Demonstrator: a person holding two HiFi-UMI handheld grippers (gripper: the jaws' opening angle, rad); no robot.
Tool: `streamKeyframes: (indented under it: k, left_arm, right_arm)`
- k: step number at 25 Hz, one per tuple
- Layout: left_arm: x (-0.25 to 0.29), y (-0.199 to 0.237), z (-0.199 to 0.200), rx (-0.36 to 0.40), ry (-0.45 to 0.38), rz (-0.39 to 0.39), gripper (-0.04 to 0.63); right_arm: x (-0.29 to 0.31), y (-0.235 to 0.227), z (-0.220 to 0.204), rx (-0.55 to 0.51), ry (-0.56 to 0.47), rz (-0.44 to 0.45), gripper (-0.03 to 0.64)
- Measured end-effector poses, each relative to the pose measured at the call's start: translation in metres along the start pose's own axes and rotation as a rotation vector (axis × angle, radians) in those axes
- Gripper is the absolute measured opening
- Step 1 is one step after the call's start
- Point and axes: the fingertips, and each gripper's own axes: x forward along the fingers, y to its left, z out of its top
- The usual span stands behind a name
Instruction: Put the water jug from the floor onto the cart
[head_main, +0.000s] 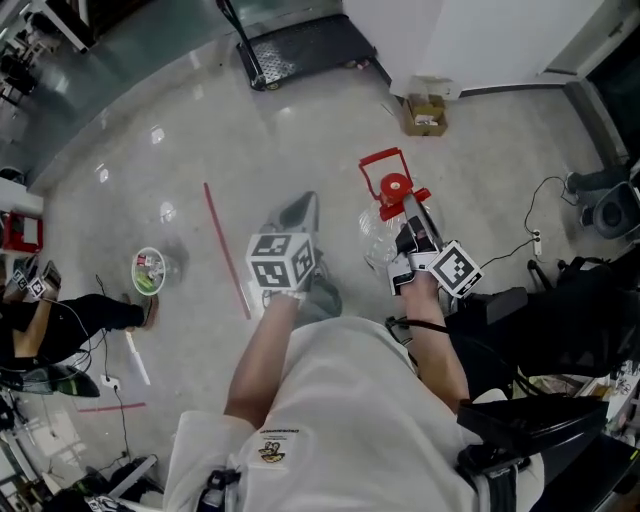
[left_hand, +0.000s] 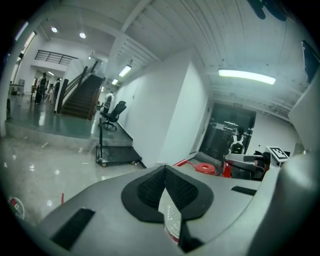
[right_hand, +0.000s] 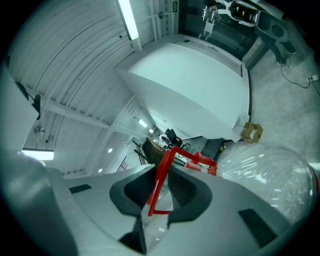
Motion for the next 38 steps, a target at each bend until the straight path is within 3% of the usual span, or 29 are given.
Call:
streamKeyframes:
  k: [14,18,24,32,38]
  left_arm:
    - [0.080,0.107,0.065,-0.001,0.009,-0.018,0.002]
    - [0.096,0.146,0.084,-0.017,0.018,0.004,0.002]
    - [0.125,0.187,0.105,-0.038,0.023,0.025,0.002]
    - [0.194,0.217,0.132,-0.030,0.012,0.031,0.002]
    - [0.276,0.242,0.166,-0.028,0.013,0.034,0.002]
  right_arm:
    - [0.156,0.009,0.011,-0.004,-0.010,0.021,0.077]
    - [0.201,0.015,0.013,0.004,0.005,-0.003,0.077]
    - [0.262,0.021,0.014,0.018,0.025,0.041,0.077]
    - [0.333,-0.015,0.029,-0.005,0.051,0.037,0.077]
    - [0.399,-0.052,0.062,0.034,0.046,0.010,0.077]
